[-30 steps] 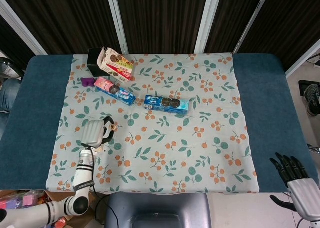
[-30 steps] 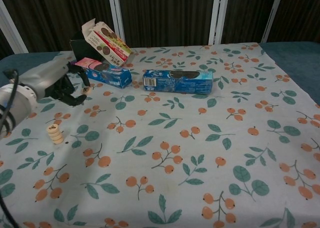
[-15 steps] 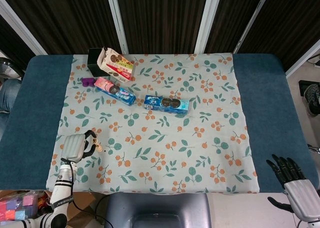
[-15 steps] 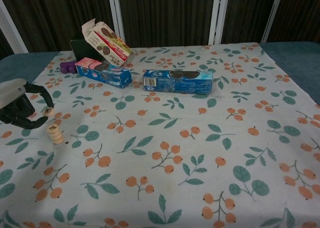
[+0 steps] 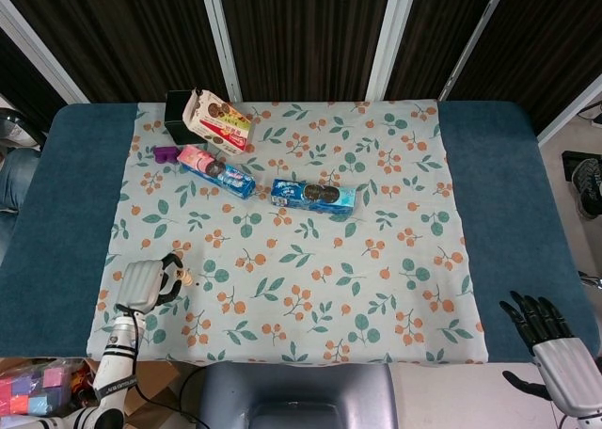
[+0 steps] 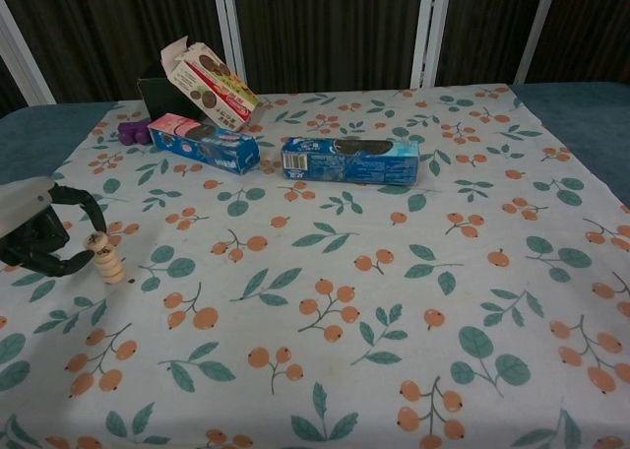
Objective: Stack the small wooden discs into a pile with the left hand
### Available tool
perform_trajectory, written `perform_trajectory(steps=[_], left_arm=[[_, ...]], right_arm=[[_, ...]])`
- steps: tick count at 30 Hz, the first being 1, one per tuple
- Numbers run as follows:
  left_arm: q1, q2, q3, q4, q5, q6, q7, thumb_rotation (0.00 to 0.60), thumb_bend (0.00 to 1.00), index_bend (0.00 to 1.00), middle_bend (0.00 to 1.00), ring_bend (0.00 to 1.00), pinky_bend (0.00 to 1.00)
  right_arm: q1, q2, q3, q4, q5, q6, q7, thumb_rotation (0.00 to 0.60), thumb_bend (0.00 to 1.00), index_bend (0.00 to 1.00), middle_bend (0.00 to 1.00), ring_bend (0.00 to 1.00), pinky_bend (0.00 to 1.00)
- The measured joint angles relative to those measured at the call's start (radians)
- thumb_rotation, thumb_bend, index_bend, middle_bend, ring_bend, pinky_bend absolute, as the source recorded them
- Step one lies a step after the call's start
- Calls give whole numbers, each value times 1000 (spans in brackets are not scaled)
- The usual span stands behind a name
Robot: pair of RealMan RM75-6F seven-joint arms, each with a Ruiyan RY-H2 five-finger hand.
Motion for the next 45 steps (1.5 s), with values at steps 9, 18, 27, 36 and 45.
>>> perform_trajectory(steps=[9,18,27,36,45], left_arm=[[0,-22,-6,32,6,-4,2,600,405,479,1000,1000,1000],[-4,-34,-23,57,-10,-17,8,600,404,469,1000,1000,1000],[-2,-28,-19,52,-5,-27,13,600,403,424,1000,1000,1000],[-1,-24,-20,48,-6,-33,12,600,404,336,1000,1000,1000],[30,23,-8,-16,104,44,-66,600,406,290,931,935,995]], right_arm=[[0,2,-1,0,1,0,3,600,142,0,0,0,0],[0,1,-1,0,1,0,1,600,142,0,0,0,0],[-1,1,-1,-1,1,1,1,600,142,0,0,0,0],[-1,2,0,0,3,3,4,600,142,0,0,0,0],[-5,2,2,4,3,14,12,600,142,0,0,0,0]])
